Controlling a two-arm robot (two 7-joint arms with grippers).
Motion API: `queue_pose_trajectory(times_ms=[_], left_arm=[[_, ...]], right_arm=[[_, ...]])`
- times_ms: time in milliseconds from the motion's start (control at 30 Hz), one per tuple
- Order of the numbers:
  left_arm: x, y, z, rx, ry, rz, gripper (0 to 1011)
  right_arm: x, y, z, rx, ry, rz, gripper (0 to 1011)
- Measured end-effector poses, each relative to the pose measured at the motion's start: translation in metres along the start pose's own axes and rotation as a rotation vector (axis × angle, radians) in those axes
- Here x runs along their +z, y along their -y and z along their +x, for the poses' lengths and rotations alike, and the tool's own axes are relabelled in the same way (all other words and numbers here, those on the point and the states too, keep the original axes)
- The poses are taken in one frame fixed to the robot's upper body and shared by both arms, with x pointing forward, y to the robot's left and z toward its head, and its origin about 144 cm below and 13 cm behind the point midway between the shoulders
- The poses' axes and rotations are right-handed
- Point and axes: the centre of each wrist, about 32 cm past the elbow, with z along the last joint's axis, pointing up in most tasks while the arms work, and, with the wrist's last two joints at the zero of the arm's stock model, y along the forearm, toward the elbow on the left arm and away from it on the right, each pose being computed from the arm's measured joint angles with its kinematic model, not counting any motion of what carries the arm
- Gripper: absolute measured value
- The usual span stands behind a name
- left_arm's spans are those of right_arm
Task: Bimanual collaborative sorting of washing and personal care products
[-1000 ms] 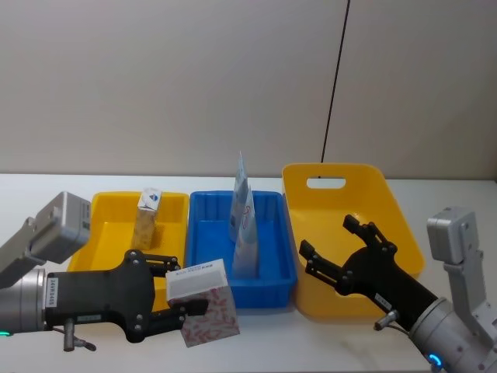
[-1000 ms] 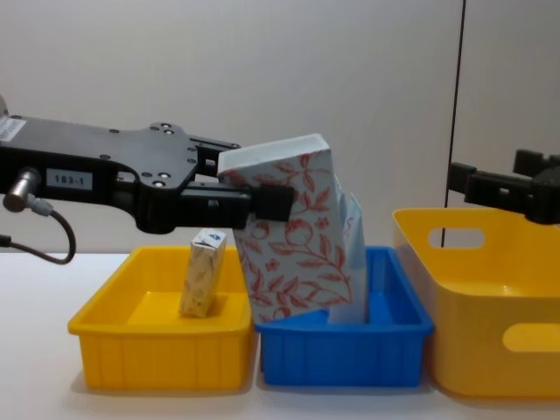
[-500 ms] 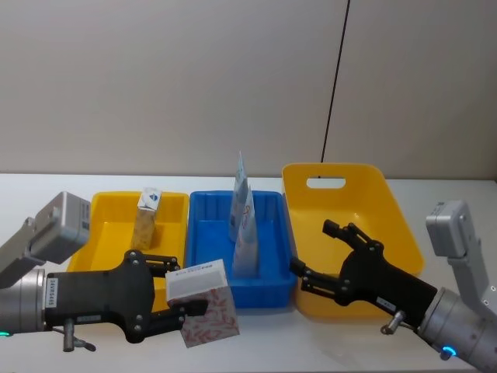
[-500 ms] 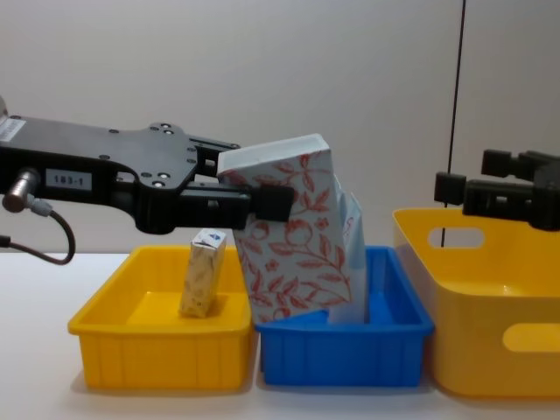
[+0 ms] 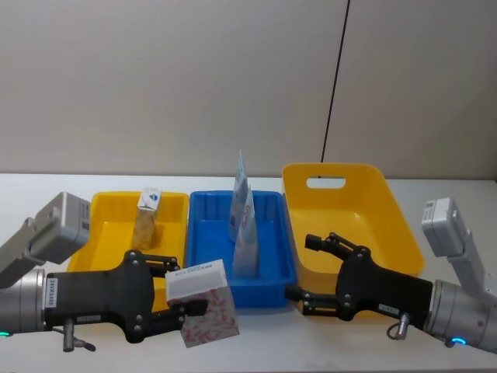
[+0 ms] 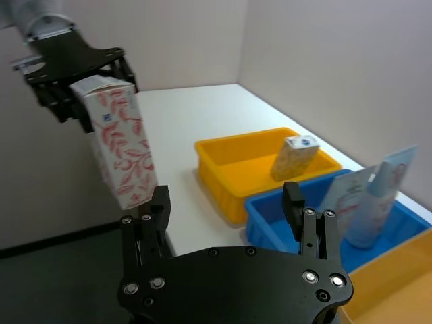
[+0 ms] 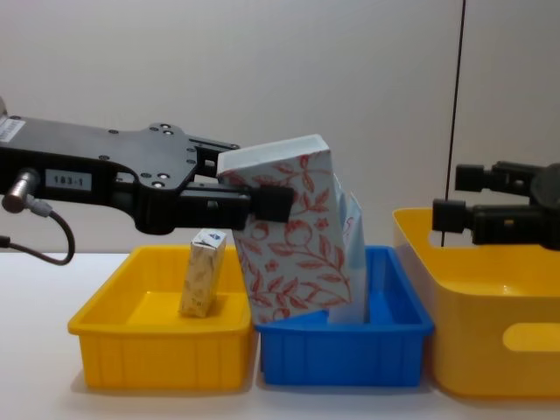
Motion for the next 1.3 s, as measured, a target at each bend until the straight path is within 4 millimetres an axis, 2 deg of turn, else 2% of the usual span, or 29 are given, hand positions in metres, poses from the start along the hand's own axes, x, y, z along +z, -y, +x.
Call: queue_pose_trajectory(times_ms=[333, 600, 1300], left_arm=[[0.000, 0.000, 0.000, 0.000, 0.000, 0.000, 407], [0.000, 0.000, 0.000, 0.000, 0.000, 0.000, 407], [0.000, 0.000, 0.000, 0.000, 0.000, 0.000, 407]], right_arm=[[-0.002, -0.006, 0.026, 0.176, 0.017, -0.014, 1000], [-0.006, -0.017, 0.036, 0.270, 0.025, -0.015, 1000], [-0.013, -0.050, 0.038, 0.336, 0.016, -0.018, 1000]])
